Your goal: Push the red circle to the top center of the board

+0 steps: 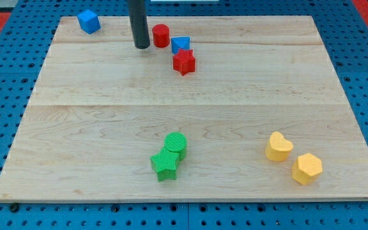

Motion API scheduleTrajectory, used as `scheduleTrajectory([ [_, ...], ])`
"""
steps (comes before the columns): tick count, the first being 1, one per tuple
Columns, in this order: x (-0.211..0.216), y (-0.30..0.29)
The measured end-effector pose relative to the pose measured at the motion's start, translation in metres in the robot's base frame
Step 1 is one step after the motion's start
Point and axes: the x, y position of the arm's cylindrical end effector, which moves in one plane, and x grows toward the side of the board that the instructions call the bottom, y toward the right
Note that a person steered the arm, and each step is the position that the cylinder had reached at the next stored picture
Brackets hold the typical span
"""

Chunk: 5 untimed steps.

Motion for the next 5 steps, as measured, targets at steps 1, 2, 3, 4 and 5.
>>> scheduleTrajectory([
  [1,-0.004,0.051],
  [2,-0.016,0.057],
  [3,-0.020,0.057],
  [4,-0.021,0.057],
  [5,-0.023,0.057],
])
